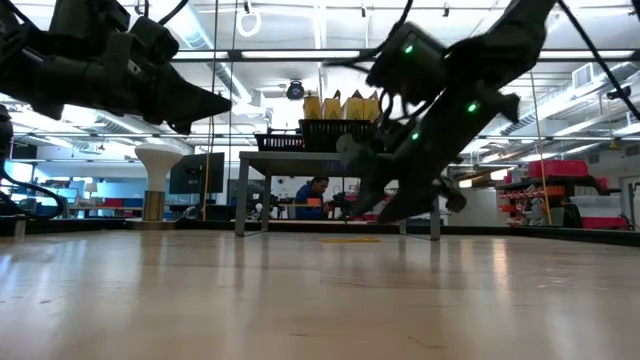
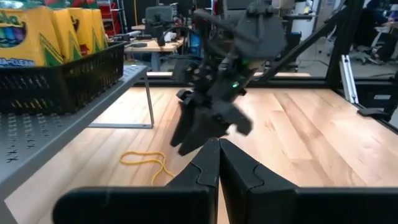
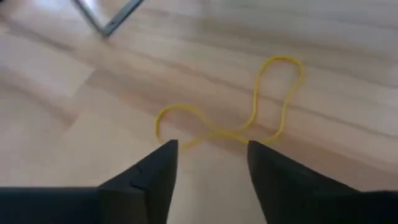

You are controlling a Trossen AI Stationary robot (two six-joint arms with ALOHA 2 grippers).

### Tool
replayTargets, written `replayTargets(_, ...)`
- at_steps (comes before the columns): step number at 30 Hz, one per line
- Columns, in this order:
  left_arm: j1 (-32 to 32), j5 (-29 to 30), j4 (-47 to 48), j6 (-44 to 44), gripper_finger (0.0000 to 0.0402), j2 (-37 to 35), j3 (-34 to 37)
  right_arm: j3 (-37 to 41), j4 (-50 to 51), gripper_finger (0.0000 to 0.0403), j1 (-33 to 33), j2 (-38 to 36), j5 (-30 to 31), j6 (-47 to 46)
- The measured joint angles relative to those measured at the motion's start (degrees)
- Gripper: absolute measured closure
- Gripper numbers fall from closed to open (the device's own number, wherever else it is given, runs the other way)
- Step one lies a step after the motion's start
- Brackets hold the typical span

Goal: Pick & Place Office Desk Supplies
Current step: Put the yellow rubber band into the top left black basket on the shelf

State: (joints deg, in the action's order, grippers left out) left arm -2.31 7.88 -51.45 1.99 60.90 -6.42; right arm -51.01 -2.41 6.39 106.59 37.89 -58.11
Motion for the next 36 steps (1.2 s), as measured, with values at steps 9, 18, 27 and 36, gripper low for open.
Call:
replayTargets(9,-0.4,0.2,0.9,-0.5,0.0392,0.0,0.0,-2.3,0.7,0.0179,-2.7,5.3,4.8,-4.7)
replayTargets(18,-0.4,0.2,0.8,-1.1,0.0392,0.0,0.0,-2.3,0.5,0.0199,-4.8,6.3,2.8,-2.3)
replayTargets(27,-0.4,0.2,0.8,-2.1,0.0392,0.0,0.0,-2.4,0.5,0.0308,-4.5,7.0,1.9,1.8)
replayTargets(36,-0.4,0.2,0.8,-2.6,0.0371,0.0,0.0,-2.3,-1.1,0.039,1.4,2.4,-3.0,12.7)
